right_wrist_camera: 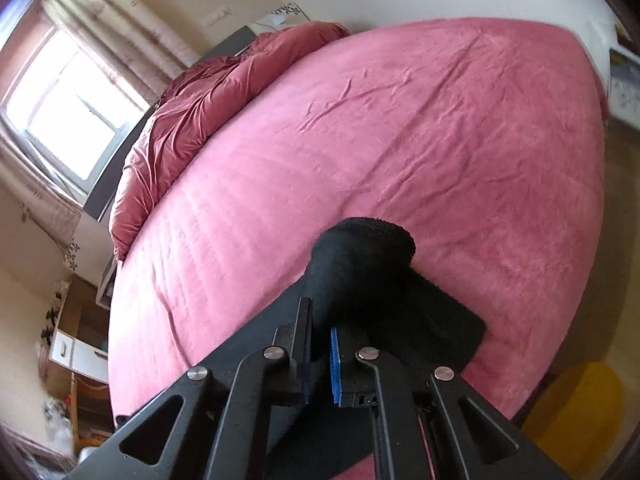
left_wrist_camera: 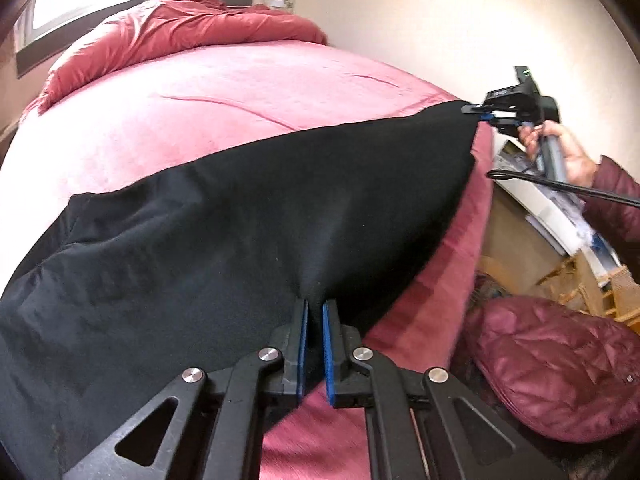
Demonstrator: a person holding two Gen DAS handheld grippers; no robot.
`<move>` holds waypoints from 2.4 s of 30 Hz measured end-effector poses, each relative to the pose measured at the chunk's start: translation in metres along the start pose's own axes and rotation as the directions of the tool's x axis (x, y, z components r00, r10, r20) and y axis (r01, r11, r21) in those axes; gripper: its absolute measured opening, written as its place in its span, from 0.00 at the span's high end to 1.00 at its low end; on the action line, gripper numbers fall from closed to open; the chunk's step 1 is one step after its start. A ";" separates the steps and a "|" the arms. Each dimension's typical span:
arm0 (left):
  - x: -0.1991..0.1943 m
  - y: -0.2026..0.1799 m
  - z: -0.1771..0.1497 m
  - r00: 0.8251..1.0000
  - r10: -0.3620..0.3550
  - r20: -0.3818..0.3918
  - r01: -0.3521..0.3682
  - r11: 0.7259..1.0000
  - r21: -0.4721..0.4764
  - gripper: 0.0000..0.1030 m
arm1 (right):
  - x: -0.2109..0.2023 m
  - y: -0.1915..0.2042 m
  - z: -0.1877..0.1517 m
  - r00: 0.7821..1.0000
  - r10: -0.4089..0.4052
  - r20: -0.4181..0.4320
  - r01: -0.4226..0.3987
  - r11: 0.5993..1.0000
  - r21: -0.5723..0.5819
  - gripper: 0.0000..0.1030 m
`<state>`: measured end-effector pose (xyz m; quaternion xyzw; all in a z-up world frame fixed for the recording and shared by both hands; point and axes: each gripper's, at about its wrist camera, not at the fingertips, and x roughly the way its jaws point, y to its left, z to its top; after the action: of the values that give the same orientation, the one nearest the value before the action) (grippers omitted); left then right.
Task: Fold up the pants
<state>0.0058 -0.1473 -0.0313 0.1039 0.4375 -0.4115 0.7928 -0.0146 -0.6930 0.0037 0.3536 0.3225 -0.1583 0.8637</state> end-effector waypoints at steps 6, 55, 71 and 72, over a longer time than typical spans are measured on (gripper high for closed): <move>0.017 -0.002 -0.012 0.997 -0.003 -0.074 0.005 1.000 0.018 0.94 | 0.017 -0.043 -0.029 0.995 -0.062 -0.082 0.070 0.993 0.096 0.93; -0.137 0.163 -0.127 0.873 0.482 -0.077 -0.400 0.614 -0.680 0.66 | 0.072 0.307 -0.285 0.744 -0.026 -0.668 -0.563 0.514 -0.647 0.59; -0.074 0.111 -0.099 0.924 0.378 -0.053 -0.353 0.794 -0.495 0.64 | 0.214 0.460 -0.283 0.693 -0.073 -0.717 -0.592 0.509 -0.624 0.91; -0.073 0.112 -0.099 0.924 0.380 -0.054 -0.354 0.791 -0.499 0.64 | 0.212 0.463 -0.290 0.701 -0.082 -0.709 -0.597 0.476 -0.645 0.91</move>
<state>0.0084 0.0176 -0.0554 -0.0318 0.4807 -0.1250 0.8674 0.2459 -0.1721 -0.0595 -0.0329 0.5742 0.2978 0.7619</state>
